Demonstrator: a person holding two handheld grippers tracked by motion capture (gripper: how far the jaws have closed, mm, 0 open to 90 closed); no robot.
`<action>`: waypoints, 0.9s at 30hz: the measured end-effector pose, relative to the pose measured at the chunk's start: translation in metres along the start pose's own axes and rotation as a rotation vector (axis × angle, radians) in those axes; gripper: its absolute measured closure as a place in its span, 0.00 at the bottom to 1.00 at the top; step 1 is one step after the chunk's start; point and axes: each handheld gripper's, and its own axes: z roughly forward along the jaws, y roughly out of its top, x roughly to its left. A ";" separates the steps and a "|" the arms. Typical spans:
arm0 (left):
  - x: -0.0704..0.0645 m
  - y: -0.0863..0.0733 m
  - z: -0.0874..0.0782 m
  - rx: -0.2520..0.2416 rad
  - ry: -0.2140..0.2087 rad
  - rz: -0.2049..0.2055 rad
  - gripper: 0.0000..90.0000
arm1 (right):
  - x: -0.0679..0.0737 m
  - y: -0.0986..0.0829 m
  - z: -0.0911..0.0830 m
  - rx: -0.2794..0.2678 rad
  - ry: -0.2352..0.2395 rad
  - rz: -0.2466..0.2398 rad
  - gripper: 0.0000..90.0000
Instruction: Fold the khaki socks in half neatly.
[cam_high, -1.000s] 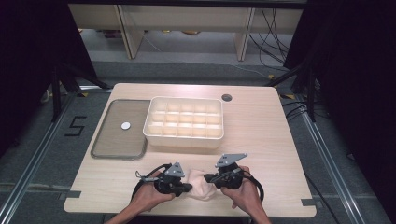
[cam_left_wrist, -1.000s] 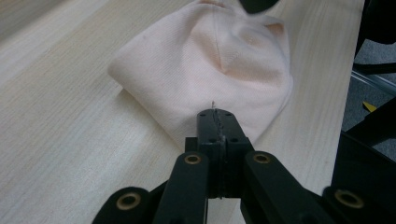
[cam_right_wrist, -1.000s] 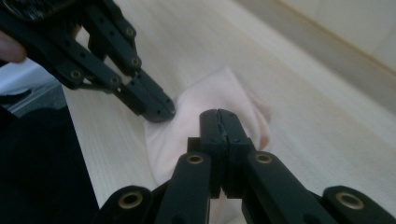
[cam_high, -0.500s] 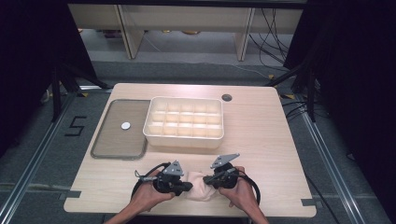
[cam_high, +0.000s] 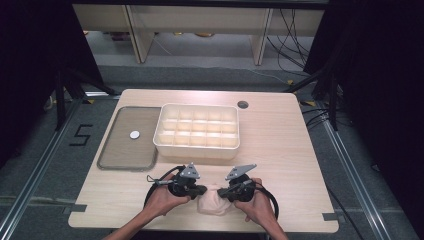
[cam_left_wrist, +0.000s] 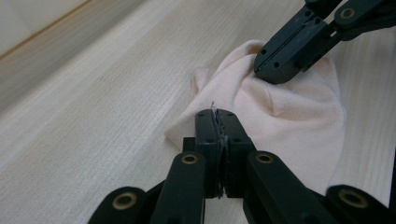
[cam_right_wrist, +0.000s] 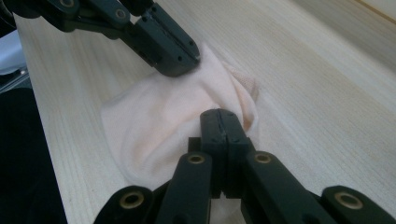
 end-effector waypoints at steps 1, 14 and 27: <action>0.000 0.000 0.000 -0.002 0.001 -0.007 0.97 | 0.000 0.000 0.000 0.000 0.002 0.000 1.00; -0.002 -0.010 -0.020 -0.009 -0.032 -0.142 0.63 | -0.001 0.000 0.000 0.001 0.007 -0.016 1.00; -0.009 -0.019 -0.014 0.020 -0.062 -0.238 0.55 | 0.000 -0.001 -0.001 -0.001 0.000 -0.013 1.00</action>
